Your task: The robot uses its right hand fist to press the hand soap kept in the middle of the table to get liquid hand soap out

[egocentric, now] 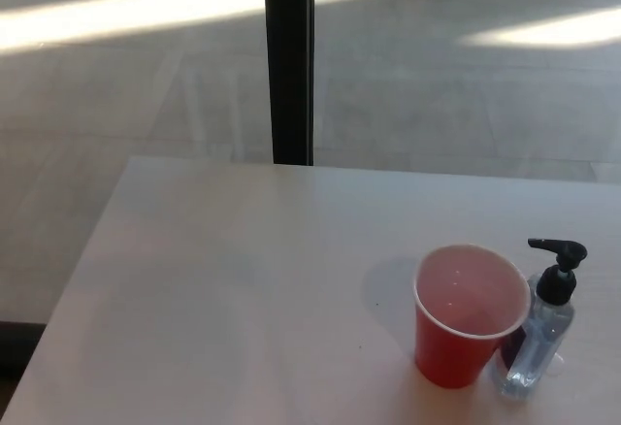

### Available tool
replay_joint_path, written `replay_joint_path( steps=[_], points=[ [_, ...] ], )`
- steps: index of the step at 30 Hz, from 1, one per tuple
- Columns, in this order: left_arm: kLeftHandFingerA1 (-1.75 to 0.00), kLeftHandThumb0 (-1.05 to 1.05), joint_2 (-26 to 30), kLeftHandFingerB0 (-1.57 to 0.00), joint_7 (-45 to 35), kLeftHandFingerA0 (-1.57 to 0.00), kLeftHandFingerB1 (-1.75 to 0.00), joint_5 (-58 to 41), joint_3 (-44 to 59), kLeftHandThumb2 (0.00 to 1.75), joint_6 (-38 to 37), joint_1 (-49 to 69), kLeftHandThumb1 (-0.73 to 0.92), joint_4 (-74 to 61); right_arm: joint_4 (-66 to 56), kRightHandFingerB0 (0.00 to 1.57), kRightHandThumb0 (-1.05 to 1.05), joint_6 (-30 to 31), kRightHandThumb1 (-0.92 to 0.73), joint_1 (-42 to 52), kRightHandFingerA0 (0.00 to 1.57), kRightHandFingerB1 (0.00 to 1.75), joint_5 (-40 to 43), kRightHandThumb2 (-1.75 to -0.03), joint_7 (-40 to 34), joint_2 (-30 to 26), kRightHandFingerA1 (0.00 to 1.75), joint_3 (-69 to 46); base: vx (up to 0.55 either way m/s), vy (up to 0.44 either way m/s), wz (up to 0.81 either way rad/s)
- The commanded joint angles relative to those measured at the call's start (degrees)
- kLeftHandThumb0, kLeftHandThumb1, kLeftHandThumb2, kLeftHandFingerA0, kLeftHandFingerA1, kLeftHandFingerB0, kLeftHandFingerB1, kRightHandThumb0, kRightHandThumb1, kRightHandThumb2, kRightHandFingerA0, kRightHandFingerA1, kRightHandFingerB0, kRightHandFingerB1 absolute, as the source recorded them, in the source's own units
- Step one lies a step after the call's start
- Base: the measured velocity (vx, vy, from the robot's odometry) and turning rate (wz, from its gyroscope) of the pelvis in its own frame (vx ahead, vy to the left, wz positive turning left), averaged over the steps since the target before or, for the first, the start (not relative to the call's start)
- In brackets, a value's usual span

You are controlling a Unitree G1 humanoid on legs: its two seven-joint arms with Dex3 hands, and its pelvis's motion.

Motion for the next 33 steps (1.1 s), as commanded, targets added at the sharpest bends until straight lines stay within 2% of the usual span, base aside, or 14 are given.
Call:
replay_joint_path(
  steps=[1, 4, 5, 6, 8, 13, 14, 15, 18, 22, 25, 26, 29, 33],
  points=[
    [-0.95, -0.35, 2.7, -0.55, 3.7, -0.75, -0.82, -5.2, 6.4, 1.00, 1.6, -0.3, 0.43, -1.7, -1.7, 0.47, -0.49, 7.5, -0.69, -4.5, 0.59, 0.65, 15.8, -0.62, -8.6, -3.7, 1.58, -15.9, 0.00, 0.000, 0.00],
    [-0.95, -0.35, 2.8, -0.51, 3.5, -0.76, -0.79, -4.7, 6.9, 0.98, 0.5, -1.5, 0.43, 1.4, 1.3, 0.07, -0.53, 9.7, -0.72, -8.4, 0.56, 0.46, 13.7, -0.64, -11.7, -8.1, 1.39, -18.1, 0.00, 0.000, 0.00],
    [-0.94, -0.36, 2.8, -0.54, 3.5, -0.74, -0.81, -4.5, 6.8, 0.98, 0.2, -1.5, 0.44, 1.7, 0.9, 0.05, -0.52, 10.4, -0.71, -9.9, 0.33, 0.29, 13.6, -0.63, -13.5, -9.0, 0.89, -18.9, 0.00, 0.000, 0.00],
    [-0.93, -0.37, 2.7, -0.53, 3.6, -0.73, -0.80, -4.1, 6.7, 0.98, 0.3, -1.2, 0.44, 1.1, -0.2, 0.00, -0.51, 9.7, -0.76, -12.4, 0.10, 0.21, 15.2, -0.63, -13.9, -9.8, 0.75, -21.0, 0.00, 0.000, 0.00],
    [-0.95, -0.35, 2.7, -0.54, 3.7, -0.75, -0.81, -4.7, 7.4, 0.98, 0.4, -1.9, 0.44, 1.9, -1.6, 0.05, -0.41, 6.7, -0.73, -16.8, 0.14, 0.29, 19.2, -0.62, -13.8, -9.7, 0.94, -25.1, 0.00, 0.000, 0.00],
    [-0.95, -0.35, 2.4, -0.52, 3.6, -0.74, -0.81, -4.6, 7.6, 0.99, 0.1, -1.9, 0.44, 2.1, -9.4, 0.11, -0.36, 9.8, -0.85, -20.9, 0.15, 0.45, 19.0, -0.65, -9.0, -10.0, 0.70, -23.8, 0.00, 0.000, 0.00],
    [-0.95, -0.36, 2.5, -0.50, 3.6, -0.75, -0.79, -4.5, 7.6, 0.99, 0.0, -2.0, 0.44, 2.4, -11.2, 0.23, -0.36, 8.9, -0.86, -22.1, 0.41, 0.44, 18.0, -0.65, -9.8, -9.5, 0.79, -22.9, 0.00, 0.000, 0.00],
    [-0.92, -0.35, 2.4, -0.51, 3.6, -0.72, -0.79, -4.6, 7.6, 1.00, 0.1, -1.8, 0.44, 1.9, -14.3, 0.93, -0.25, 7.9, -0.62, -25.1, 1.22, 0.66, 16.1, -0.96, -10.7, -9.7, 1.12, -20.5, 0.00, 0.000, 0.00],
    [-0.96, -0.35, 2.2, -0.52, 4.0, -0.77, -0.80, -4.5, 7.6, 0.99, 0.2, -1.7, 0.43, 1.5, -21.5, 1.31, -0.32, 9.0, -0.34, -28.2, 1.41, 0.73, 15.4, -1.18, -9.9, -9.4, 1.18, -17.2, 0.00, 0.000, 0.00],
    [-0.96, -0.36, 2.5, -0.54, 4.2, -0.77, -0.81, -3.8, 7.1, 0.98, -0.3, -1.8, 0.44, 2.1, -38.2, 1.29, -0.60, 18.6, -0.27, -31.6, 1.36, 0.98, 18.3, -1.01, -9.1, -9.4, 1.38, -11.5, 0.00, 0.000, 0.00],
    [-0.94, -0.37, 2.6, -0.54, 4.2, -0.75, -0.81, -3.4, 6.7, 0.97, 0.0, -1.7, 0.45, 1.8, -43.5, 1.25, -0.51, 21.7, -0.26, -33.2, 1.30, 1.03, 20.1, -1.06, -9.2, -9.7, 1.42, -10.1, 0.00, 0.000, 0.00],
    [-0.93, -0.36, 2.4, -0.52, 4.0, -0.73, -0.80, -4.1, 7.3, 0.99, 0.0, -1.7, 0.44, 1.6, -45.5, 1.00, -0.29, 23.1, -0.41, -35.7, 1.10, 1.20, 21.4, -1.10, -8.0, -10.9, 1.60, -8.4, 0.00, 0.000, 0.00],
    [-0.92, -0.36, 2.2, -0.51, 3.9, -0.74, -0.79, -4.0, 7.2, 0.99, -0.2, -1.4, 0.44, 1.6, -48.8, 0.82, -0.19, 23.4, -0.54, -37.7, 0.94, 1.25, 22.6, -1.08, -4.8, -11.6, 1.73, -5.5, 0.00, 0.000, 0.00],
    [-0.89, -0.37, 2.3, -0.54, 3.9, -0.75, -0.77, -4.1, 7.3, 1.05, -0.1, -1.7, 0.42, 2.2, -51.6, 0.83, -0.15, 22.9, -0.60, -39.1, 0.98, 1.14, 24.7, -1.06, -1.2, -11.1, 1.75, -2.8, 0.00, 0.000, 0.00]
  ],
)
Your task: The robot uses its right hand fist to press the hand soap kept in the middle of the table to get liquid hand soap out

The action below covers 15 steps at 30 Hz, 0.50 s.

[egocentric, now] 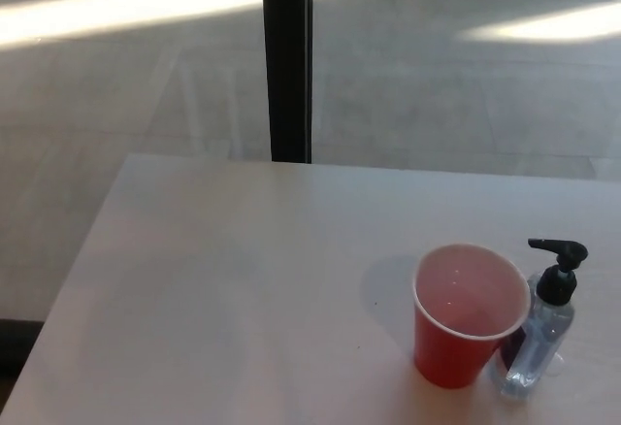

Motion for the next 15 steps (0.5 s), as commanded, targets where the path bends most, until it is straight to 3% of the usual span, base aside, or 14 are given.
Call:
replay_joint_path(
  steps=[1, 2, 4, 5, 6, 7, 12, 13, 14, 15],
  points=[
    [-0.92, -0.36, 1.3, -0.53, 2.6, -0.74, -0.78, -0.9, 0.4, 0.96, 0.5, -0.1, 0.47, 0.2, -13.9, 0.81, -0.05, 10.8, -0.71, -5.8, 0.97, 1.21, 9.8, -1.03, 8.0, -3.8, 1.75, 8.3, 0.00, 0.000, 0.00],
    [-0.92, -0.35, 1.2, -0.51, 2.8, -0.74, -0.78, -0.9, 0.4, 0.97, 0.7, -0.1, 0.47, -0.1, -14.3, 0.71, -0.02, 12.1, -0.83, -6.3, 0.91, 1.27, 10.9, -0.93, 9.1, -4.1, 1.75, 9.1, 0.00, 0.000, 0.00],
    [-0.94, -0.37, 1.0, -0.53, 2.3, -0.73, -0.82, -1.1, 0.4, 0.98, 0.3, 0.5, 0.46, -0.8, -13.9, 0.69, -0.02, 11.8, -0.81, -6.5, 0.89, 1.30, 10.9, -0.97, 11.7, -4.6, 1.75, 10.7, 0.00, 0.000, 0.00],
    [-0.89, -0.37, 1.2, -0.56, 2.1, -0.75, -0.78, -0.9, 0.2, 1.06, 0.2, 0.3, 0.42, -0.4, -14.8, 0.81, -0.06, 13.3, -0.66, -7.1, 1.14, 1.22, 11.7, -1.05, 12.1, -4.2, 1.70, 12.5, 0.00, 0.000, 0.00],
    [-0.89, -0.37, 1.2, -0.56, 2.1, -0.75, -0.78, -0.9, 0.2, 1.06, 0.2, 0.3, 0.42, -0.4, -14.8, 0.81, -0.06, 13.4, -0.66, -7.1, 1.14, 1.22, 11.7, -1.05, 12.1, -4.2, 1.70, 12.5, 0.00, 0.000, 0.00],
    [-0.92, -0.36, 1.3, -0.53, 2.1, -0.74, -0.79, -0.9, 0.2, 1.00, 0.1, 0.2, 0.46, -0.1, -16.8, 0.80, -0.14, 15.4, -0.60, -7.3, 0.94, 1.21, 13.4, -1.06, 12.0, -3.7, 1.75, 13.5, 0.00, 0.000, 0.00],
    [-0.92, -0.36, 1.6, -0.53, 1.4, -0.81, -0.77, -1.4, 0.7, 1.07, -0.3, 1.4, 0.44, 0.3, -24.4, 0.80, -0.19, 17.8, -0.55, -5.0, 0.95, 1.34, 13.4, -1.10, 13.5, -3.1, 1.75, 20.5, 0.00, 0.000, 0.00],
    [-0.96, -0.34, 1.5, -0.52, 1.5, -0.77, -0.80, -1.7, 0.9, 1.01, 0.1, 1.8, 0.47, -0.7, -25.0, 0.89, -0.24, 18.3, -0.56, -4.8, 1.23, 1.12, 13.1, -1.18, 12.9, -2.8, 1.37, 21.3, 0.00, 0.000, 0.00],
    [-0.91, -0.36, 1.5, -0.56, 1.5, -0.79, -0.78, -1.5, 0.7, 1.07, -0.1, 2.1, 0.44, -0.8, -25.6, 0.79, -0.15, 18.4, -0.56, -4.6, 1.00, 1.38, 12.6, -1.21, 12.9, -2.7, 1.75, 22.3, 0.00, 0.000, 0.00],
    [-0.90, -0.37, 1.6, -0.56, 1.4, -0.77, -0.78, -1.5, 0.6, 1.07, -0.4, 1.9, 0.44, -0.3, -26.0, 0.80, -0.14, 18.6, -0.56, -4.4, 1.01, 1.38, 12.1, -1.23, 12.9, -2.8, 1.75, 23.3, 0.00, 0.000, 0.00]
  ],
)
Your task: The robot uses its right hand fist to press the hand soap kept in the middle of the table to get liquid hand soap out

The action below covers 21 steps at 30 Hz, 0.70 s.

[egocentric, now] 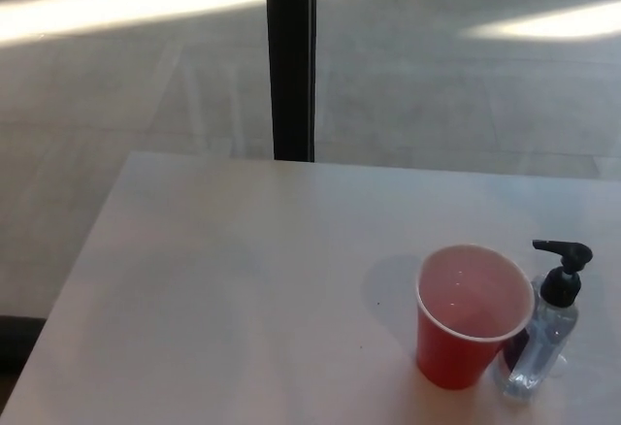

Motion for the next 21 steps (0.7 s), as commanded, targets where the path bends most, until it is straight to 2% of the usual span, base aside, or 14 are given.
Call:
replay_joint_path(
  steps=[1, 2, 4, 5, 7, 8, 9, 10, 12, 13, 17, 18, 21],
  points=[
    [-0.90, -0.37, 1.6, -0.56, 0.6, -0.77, -0.78, -1.0, 0.3, 1.07, -0.4, 1.0, 0.44, -0.2, -5.2, 0.80, -0.14, 7.6, -0.56, 1.2, 1.01, 1.38, 3.1, -1.23, 4.0, -1.2, 1.75, 5.8, 0.00, 0.000, 0.00],
    [-0.96, -0.37, 1.7, -0.55, 0.7, -0.78, -0.81, -1.0, 0.2, 1.00, -0.6, 0.9, 0.46, 0.2, -5.3, 0.78, -0.15, 8.5, -0.60, 1.3, 1.01, 1.42, 2.3, -1.21, 4.0, -1.4, 1.75, 7.5, 0.00, 0.000, 0.00],
    [-0.96, -0.37, 1.7, -0.55, 0.5, -0.77, -0.81, -1.4, 0.3, 0.99, -0.4, 0.8, 0.46, 0.1, -5.7, 0.79, -0.14, 10.0, -0.60, 1.5, 1.01, 1.40, 2.5, -1.20, 3.4, -1.1, 1.75, 8.5, 0.00, 0.000, 0.00],
    [-0.91, -0.38, 1.7, -0.57, 0.4, -0.78, -0.79, -1.5, 0.4, 1.06, -0.9, 0.7, 0.41, 0.6, -5.7, 0.78, -0.14, 10.2, -0.61, 1.9, 1.00, 1.40, 2.8, -1.19, 3.7, -1.0, 1.75, 8.8, 0.00, 0.000, 0.00],
    [-0.92, -0.37, 1.7, -0.57, 0.5, -0.79, -0.79, -1.4, 0.2, 1.06, -0.8, 0.9, 0.42, 0.1, -5.7, 0.77, -0.14, 10.1, -0.60, 2.3, 1.01, 1.40, 2.5, -1.22, 4.4, -1.1, 1.75, 9.5, 0.00, 0.000, 0.00],
    [-0.97, -0.37, 1.5, -0.53, 1.1, -0.77, -0.81, -1.4, 0.2, 0.99, -0.3, 0.7, 0.46, -0.3, -5.6, 0.72, -0.13, 10.2, -0.57, 2.3, 1.02, 1.50, 2.8, -1.25, 5.0, -0.9, 1.75, 9.7, 0.00, 0.000, 0.00],
    [-0.96, -0.36, 1.5, -0.53, 1.3, -0.77, -0.81, -1.3, 0.1, 0.99, -0.2, 0.6, 0.46, -0.3, -5.4, 0.71, -0.12, 9.7, -0.57, 2.7, 1.02, 1.51, 2.8, -1.27, 6.0, -0.9, 1.75, 10.1, 0.00, 0.000, 0.00],
    [-0.91, -0.37, 1.5, -0.55, 1.3, -0.78, -0.78, -1.3, 0.0, 1.07, -0.1, 0.8, 0.43, -0.8, -5.3, 0.72, -0.12, 9.5, -0.57, 3.2, 1.02, 1.50, 2.9, -1.25, 6.7, -0.6, 1.75, 10.5, 0.00, 0.000, 0.00],
    [-0.92, -0.37, 1.4, -0.54, 1.3, -0.80, -0.77, -1.7, 0.3, 1.06, 0.1, 0.6, 0.43, -0.6, -5.3, 0.72, -0.11, 9.3, -0.57, 4.2, 1.01, 1.50, 2.5, -1.25, 7.5, -0.4, 1.75, 11.6, 0.00, 0.000, 0.00],
    [-0.97, -0.36, 1.5, -0.53, 1.1, -0.75, -0.81, -1.5, 0.1, 0.97, 0.0, 0.8, 0.47, -0.8, -5.7, 0.73, -0.12, 9.2, -0.56, 5.0, 1.01, 1.51, 2.1, -1.26, 7.6, -0.1, 1.75, 12.2, 0.00, 0.000, 0.00],
    [-0.96, -0.36, 1.5, -0.51, 1.2, -0.77, -0.79, -1.7, 0.1, 0.99, -0.2, 0.4, 0.47, -0.3, -5.2, 0.71, -0.15, 8.5, -0.54, 6.0, 1.00, 1.54, 1.6, -1.28, 8.5, 0.2, 1.75, 13.2, 0.00, 0.000, 0.00],
    [-0.90, -0.37, 1.8, -0.55, 1.1, -0.78, -0.78, -1.6, 0.0, 1.05, -0.4, 0.0, 0.43, 0.7, -5.1, 0.71, -0.15, 8.3, -0.54, 6.4, 1.00, 1.52, 1.4, -1.28, 8.7, 0.3, 1.75, 13.4, 0.00, 0.000, 0.00],
    [-0.89, -0.38, 1.6, -0.53, 1.1, -0.75, -0.76, -1.6, -0.1, 1.07, 0.0, 0.4, 0.43, -0.2, -4.6, 0.72, -0.16, 8.2, -0.57, 6.7, 1.01, 1.50, 1.2, -1.24, 9.1, 0.5, 1.75, 13.5, 0.00, 0.000, 0.00]
  ],
)
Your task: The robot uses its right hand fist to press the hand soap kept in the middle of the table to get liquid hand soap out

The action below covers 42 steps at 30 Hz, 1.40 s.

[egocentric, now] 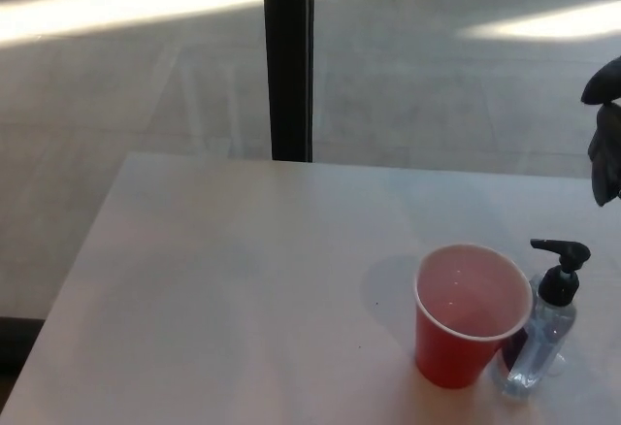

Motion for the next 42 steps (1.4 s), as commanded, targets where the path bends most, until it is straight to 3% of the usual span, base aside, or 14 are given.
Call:
replay_joint_path(
  steps=[1, 3, 4, 5, 7, 8, 11, 13, 15, 24, 25, 34, 38, 42],
  points=[
    [-0.90, -0.38, 1.1, -0.53, 0.9, -0.76, -0.77, -0.5, -0.2, 1.07, 0.4, 0.3, 0.43, -0.6, 0.7, 0.71, -0.16, 0.2, -0.58, 1.1, 1.00, 1.49, -0.8, -1.23, 1.7, 0.1, 1.75, 0.2, 0.00, 0.000, 0.00],
    [-0.90, -0.38, 1.2, -0.53, 0.9, -0.76, -0.77, -0.4, -0.3, 1.07, 0.6, 0.3, 0.43, -0.7, 0.8, 0.71, -0.16, 0.3, -0.58, 1.1, 1.00, 1.49, -0.9, -1.23, 1.9, 0.3, 1.75, 0.1, 0.00, 0.000, 0.00],
    [-0.95, -0.37, 1.2, -0.51, 0.6, -0.72, -0.81, -0.7, 0.0, 0.97, -0.1, -0.2, 0.47, 0.7, 0.8, 0.69, -0.15, 0.5, -0.58, 1.3, 1.00, 1.53, -1.0, -1.23, 1.7, 0.5, 1.75, 0.2, 0.00, 0.000, 0.00],
    [-0.94, -0.36, 1.1, -0.52, 0.5, -0.71, -0.81, -0.8, 0.0, 0.98, -0.3, -0.2, 0.47, 0.8, 0.5, 0.74, -0.16, 0.5, -0.59, 1.6, 0.99, 1.45, -1.9, -1.23, 1.3, 0.5, 1.75, 0.8, 0.00, 0.000, 0.00],
    [-0.96, -0.36, 1.1, -0.53, 0.7, -0.74, -0.82, -0.5, -0.3, 0.98, -0.6, -0.2, 0.47, 1.1, 0.9, 0.67, -0.14, -0.6, -0.58, 2.0, 0.99, 1.54, -2.2, -1.24, 2.2, 0.6, 1.75, 1.1, 0.00, 0.000, 0.00],
    [-0.91, -0.38, 1.2, -0.53, 0.6, -0.78, -0.77, -0.7, -0.2, 1.07, -0.5, -0.2, 0.44, 1.1, 0.6, 0.75, -0.15, -0.5, -0.60, 2.7, 0.99, 1.44, -2.4, -1.21, 2.2, 1.1, 1.75, 1.6, 0.00, 0.000, 0.00],
    [-0.91, -0.38, 1.2, -0.54, 0.7, -0.79, -0.77, -0.7, -0.2, 1.05, -0.6, -0.3, 0.42, 1.6, 0.3, 0.77, -0.14, 0.0, -0.60, 3.2, 1.00, 1.43, -2.4, -1.21, 1.8, 1.6, 1.75, 2.0, 0.00, 0.000, 0.00],
    [-0.90, -0.38, 1.3, -0.55, 1.0, -0.78, -0.77, -0.4, -0.4, 1.06, -0.7, -0.6, 0.43, 2.1, -0.4, 0.78, -0.13, 1.2, -0.59, 3.9, 1.00, 1.46, -2.4, -1.23, 0.7, 2.6, 1.75, 2.6, 0.00, 0.000, 0.00],
    [-0.89, -0.38, 1.3, -0.58, 0.8, -0.77, -0.79, -0.5, -0.4, 1.06, -1.0, -0.6, 0.43, 2.3, 0.1, 0.72, -0.12, 0.5, -0.57, 4.5, 0.99, 1.59, -2.7, -1.26, 1.4, 3.4, 1.75, 2.9, 0.00, 0.000, 0.00],
    [-0.95, -0.39, 1.1, -0.57, 0.9, -0.84, -0.79, -0.7, -0.4, 1.06, -1.4, -0.5, 0.43, 2.2, 1.6, 0.70, -0.14, -1.9, -0.54, 7.1, 0.99, 1.61, -4.8, -1.30, 3.5, 3.8, 1.75, 3.4, 0.00, 0.000, 0.00],
    [-0.91, -0.38, 1.1, -0.54, 0.8, -0.79, -0.77, -0.7, -0.4, 1.07, -1.4, -0.5, 0.44, 2.3, 1.7, 0.69, -0.12, -1.9, -0.54, 7.1, 1.01, 1.65, -4.9, -1.31, 3.6, 3.8, 1.75, 3.4, 0.00, 0.000, 0.00],
    [-0.91, -0.39, 1.3, -0.54, 0.9, -0.79, -0.77, -0.3, -0.9, 1.06, -0.8, -0.3, 0.44, 1.5, 2.7, 0.70, -0.12, -3.1, -0.59, 8.6, 1.00, 1.56, -5.5, -1.23, 4.4, 4.5, 1.75, 2.9, 0.00, 0.000, 0.00],
    [-0.91, -0.39, 1.4, -0.54, 1.0, -0.79, -0.77, -0.2, -1.1, 1.06, -0.8, -0.3, 0.45, 1.6, 3.3, 0.69, -0.12, -3.9, -0.58, 9.3, 1.01, 1.63, -5.5, -1.28, 5.2, 5.2, 1.75, 3.5, 0.00, 0.000, 0.00],
    [-0.91, -0.41, 1.4, -0.53, 1.4, -0.79, -0.76, -0.4, -1.2, 1.06, -0.6, -0.4, 0.44, 1.7, 2.5, 0.71, -0.15, -2.7, -0.60, 10.2, 1.00, 1.59, -6.7, -1.22, 4.0, 5.2, 1.75, 4.9, 0.00, 0.000, 0.00]
  ],
)
